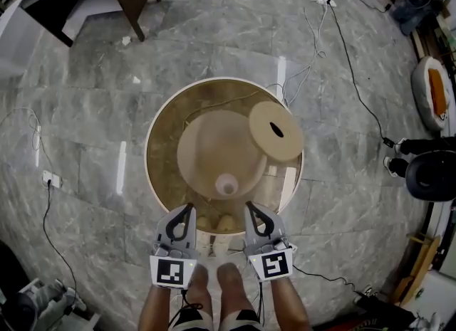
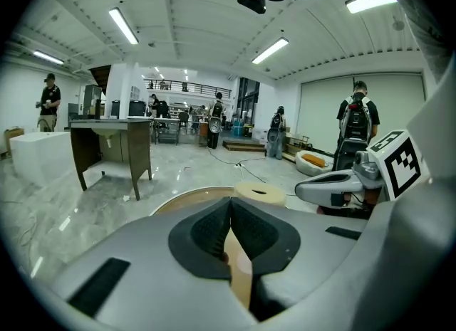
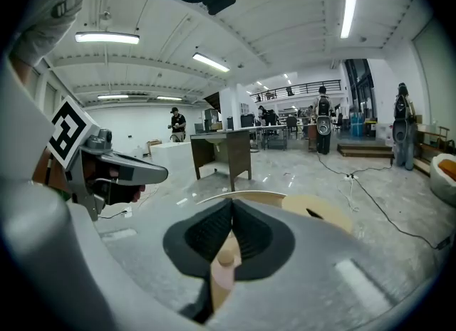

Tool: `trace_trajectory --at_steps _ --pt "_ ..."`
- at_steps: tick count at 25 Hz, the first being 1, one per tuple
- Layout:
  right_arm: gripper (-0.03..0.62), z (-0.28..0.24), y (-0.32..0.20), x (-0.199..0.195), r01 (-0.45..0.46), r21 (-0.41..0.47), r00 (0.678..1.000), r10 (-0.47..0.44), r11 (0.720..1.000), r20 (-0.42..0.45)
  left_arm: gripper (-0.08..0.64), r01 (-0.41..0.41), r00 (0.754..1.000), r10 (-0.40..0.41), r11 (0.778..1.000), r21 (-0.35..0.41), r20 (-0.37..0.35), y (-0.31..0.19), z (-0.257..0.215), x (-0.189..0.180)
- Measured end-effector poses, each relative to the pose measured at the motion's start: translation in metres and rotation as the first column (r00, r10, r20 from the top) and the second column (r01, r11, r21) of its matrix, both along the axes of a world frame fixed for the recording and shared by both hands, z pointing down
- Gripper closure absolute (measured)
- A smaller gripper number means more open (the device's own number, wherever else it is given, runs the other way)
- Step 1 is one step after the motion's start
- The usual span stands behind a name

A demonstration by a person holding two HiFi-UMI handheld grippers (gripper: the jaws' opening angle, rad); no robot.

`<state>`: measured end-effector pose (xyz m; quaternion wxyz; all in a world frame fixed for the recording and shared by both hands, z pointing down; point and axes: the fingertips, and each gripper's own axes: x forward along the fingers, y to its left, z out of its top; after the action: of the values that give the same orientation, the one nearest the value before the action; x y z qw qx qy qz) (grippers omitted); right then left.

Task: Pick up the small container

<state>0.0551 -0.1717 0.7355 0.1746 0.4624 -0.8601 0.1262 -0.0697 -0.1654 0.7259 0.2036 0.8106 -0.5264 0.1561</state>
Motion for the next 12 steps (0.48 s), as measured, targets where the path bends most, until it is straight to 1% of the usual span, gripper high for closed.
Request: trace_trajectory --at_steps 6,8,12 --pt "0.590 0.053 0.002 0.000 0.013 -0.019 1.000 -0.013 1.000 -0.002 0.541 0.005 1.000 -0.005 1.000 -0.018 0.008 0.004 0.049 -0.005" --pt "0.589 0.069 0.003 -0.002 0.024 -0.030 1.000 -0.024 0.999 -0.003 0.541 0.009 1.000 -0.009 1.000 -0.024 0.008 0.005 0.060 -0.004" --pt "0.589 0.088 0.004 -0.009 0.056 -0.019 0.998 -0.056 0.998 -0.009 0.541 0.020 1.000 -0.020 0.999 -0.039 0.006 0.007 0.075 -0.007"
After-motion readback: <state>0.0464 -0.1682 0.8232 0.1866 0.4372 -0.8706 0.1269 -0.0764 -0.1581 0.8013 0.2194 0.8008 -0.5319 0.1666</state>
